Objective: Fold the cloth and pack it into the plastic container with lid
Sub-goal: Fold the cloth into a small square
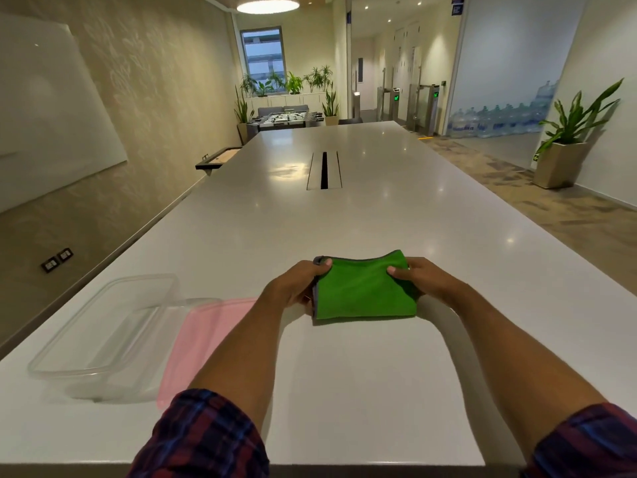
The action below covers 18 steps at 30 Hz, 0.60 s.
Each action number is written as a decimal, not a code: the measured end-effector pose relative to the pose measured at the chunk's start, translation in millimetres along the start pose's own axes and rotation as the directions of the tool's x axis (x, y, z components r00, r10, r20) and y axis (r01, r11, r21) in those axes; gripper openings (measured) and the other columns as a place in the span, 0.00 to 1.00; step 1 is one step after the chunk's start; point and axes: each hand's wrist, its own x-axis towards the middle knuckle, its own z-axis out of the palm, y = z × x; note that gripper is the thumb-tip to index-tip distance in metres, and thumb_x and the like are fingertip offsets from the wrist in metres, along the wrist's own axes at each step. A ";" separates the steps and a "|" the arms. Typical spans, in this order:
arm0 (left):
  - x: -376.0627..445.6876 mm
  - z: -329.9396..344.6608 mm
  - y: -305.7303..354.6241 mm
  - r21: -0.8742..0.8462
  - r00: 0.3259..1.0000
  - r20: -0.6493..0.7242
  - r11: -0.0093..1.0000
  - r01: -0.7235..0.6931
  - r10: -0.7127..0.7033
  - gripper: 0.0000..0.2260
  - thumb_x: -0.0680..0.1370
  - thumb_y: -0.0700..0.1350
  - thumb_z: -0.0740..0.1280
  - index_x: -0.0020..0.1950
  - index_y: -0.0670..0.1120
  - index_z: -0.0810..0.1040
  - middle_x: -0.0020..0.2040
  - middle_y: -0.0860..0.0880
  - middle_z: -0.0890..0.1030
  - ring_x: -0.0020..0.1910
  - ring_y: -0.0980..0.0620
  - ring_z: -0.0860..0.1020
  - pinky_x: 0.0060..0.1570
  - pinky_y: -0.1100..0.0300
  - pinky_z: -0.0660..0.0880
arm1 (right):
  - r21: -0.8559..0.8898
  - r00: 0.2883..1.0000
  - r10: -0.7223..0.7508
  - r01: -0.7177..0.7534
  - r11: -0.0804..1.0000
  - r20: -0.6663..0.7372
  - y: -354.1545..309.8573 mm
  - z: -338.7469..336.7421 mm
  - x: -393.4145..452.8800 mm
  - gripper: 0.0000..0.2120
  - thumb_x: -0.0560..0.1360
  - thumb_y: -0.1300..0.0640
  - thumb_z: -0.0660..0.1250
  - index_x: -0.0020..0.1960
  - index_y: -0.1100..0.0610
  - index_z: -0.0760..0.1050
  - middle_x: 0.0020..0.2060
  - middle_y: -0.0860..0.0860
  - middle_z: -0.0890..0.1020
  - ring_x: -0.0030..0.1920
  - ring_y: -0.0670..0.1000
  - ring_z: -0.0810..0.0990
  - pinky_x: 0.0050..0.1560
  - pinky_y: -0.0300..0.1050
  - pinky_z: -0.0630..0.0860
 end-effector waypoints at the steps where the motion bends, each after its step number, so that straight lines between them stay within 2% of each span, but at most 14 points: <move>1: 0.8 2.7 -1.2 0.001 0.999 -0.040 1.000 -0.006 0.006 0.18 0.82 0.55 0.64 0.58 0.40 0.80 0.45 0.40 0.82 0.39 0.42 0.81 0.32 0.57 0.77 | -0.027 1.000 -0.001 0.001 1.000 -0.025 3.2 2.3 1.9 0.06 0.82 0.53 0.67 0.53 0.51 0.83 0.52 0.52 0.88 0.45 0.46 0.88 0.42 0.40 0.82; 4: 5.4 11.3 -11.4 -0.100 0.986 -0.147 0.991 -0.088 0.072 0.11 0.82 0.48 0.66 0.48 0.41 0.80 0.38 0.43 0.81 0.27 0.51 0.82 0.23 0.64 0.74 | -0.224 0.992 -0.061 0.035 0.974 -0.112 11.4 8.2 8.0 0.09 0.82 0.51 0.66 0.57 0.53 0.82 0.53 0.51 0.86 0.50 0.49 0.86 0.54 0.48 0.81; 6: 10.4 15.1 -18.2 -0.147 0.970 -0.208 0.976 -0.162 0.130 0.10 0.82 0.43 0.66 0.42 0.42 0.80 0.36 0.46 0.81 0.26 0.56 0.81 0.23 0.67 0.73 | -0.398 0.971 -0.118 0.027 0.917 -0.207 11.9 13.1 10.7 0.11 0.82 0.50 0.64 0.56 0.56 0.80 0.50 0.51 0.84 0.51 0.53 0.82 0.54 0.50 0.77; 7: 12.8 16.5 -20.0 -0.118 0.957 -0.244 0.975 -0.191 0.158 0.11 0.82 0.43 0.66 0.41 0.43 0.80 0.36 0.47 0.81 0.28 0.55 0.81 0.25 0.67 0.73 | -0.436 0.958 -0.129 0.005 0.900 -0.256 12.0 16.5 12.0 0.10 0.82 0.51 0.62 0.54 0.57 0.77 0.48 0.52 0.82 0.50 0.55 0.80 0.51 0.51 0.75; 9: 20.4 17.0 -20.2 0.061 0.927 -0.302 0.975 -0.214 0.222 0.10 0.81 0.46 0.67 0.42 0.43 0.80 0.39 0.47 0.81 0.37 0.51 0.80 0.34 0.63 0.73 | -0.487 0.938 -0.123 -0.054 0.872 -0.325 14.2 22.6 15.2 0.11 0.83 0.52 0.56 0.50 0.58 0.70 0.45 0.54 0.80 0.47 0.58 0.78 0.46 0.52 0.72; 11: 26.7 17.5 -19.5 0.250 0.900 -0.341 0.949 -0.193 0.273 0.11 0.81 0.49 0.66 0.45 0.43 0.81 0.41 0.47 0.81 0.41 0.49 0.78 0.38 0.59 0.71 | -0.520 0.919 -0.087 -0.137 0.843 -0.384 16.8 27.4 18.8 0.10 0.83 0.53 0.53 0.50 0.58 0.67 0.48 0.57 0.80 0.47 0.59 0.77 0.45 0.50 0.69; 13: 32.0 19.5 -21.2 0.366 0.868 -0.395 0.918 -0.151 0.300 0.14 0.81 0.50 0.65 0.46 0.40 0.81 0.42 0.45 0.82 0.42 0.47 0.78 0.40 0.58 0.71 | -0.533 0.894 -0.048 -0.221 0.817 -0.445 17.6 31.5 21.5 0.11 0.83 0.51 0.53 0.52 0.58 0.68 0.51 0.58 0.80 0.49 0.60 0.77 0.47 0.50 0.68; 16: 36.7 24.6 -23.2 0.459 0.829 -0.473 0.887 -0.059 0.299 0.13 0.80 0.50 0.64 0.45 0.41 0.79 0.43 0.44 0.81 0.45 0.43 0.79 0.42 0.56 0.72 | -0.589 0.859 -0.035 -0.320 0.742 -0.511 15.8 37.2 22.2 0.19 0.81 0.43 0.53 0.56 0.56 0.73 0.49 0.55 0.80 0.53 0.60 0.80 0.47 0.49 0.68; 18: 38.9 29.1 -20.7 0.495 0.823 -0.500 0.869 0.016 0.269 0.11 0.79 0.48 0.63 0.51 0.42 0.79 0.49 0.43 0.82 0.49 0.41 0.80 0.42 0.56 0.71 | -0.640 0.847 -0.082 -0.330 0.694 -0.526 15.9 39.1 21.9 0.15 0.79 0.45 0.56 0.54 0.55 0.75 0.48 0.54 0.82 0.51 0.59 0.81 0.46 0.48 0.69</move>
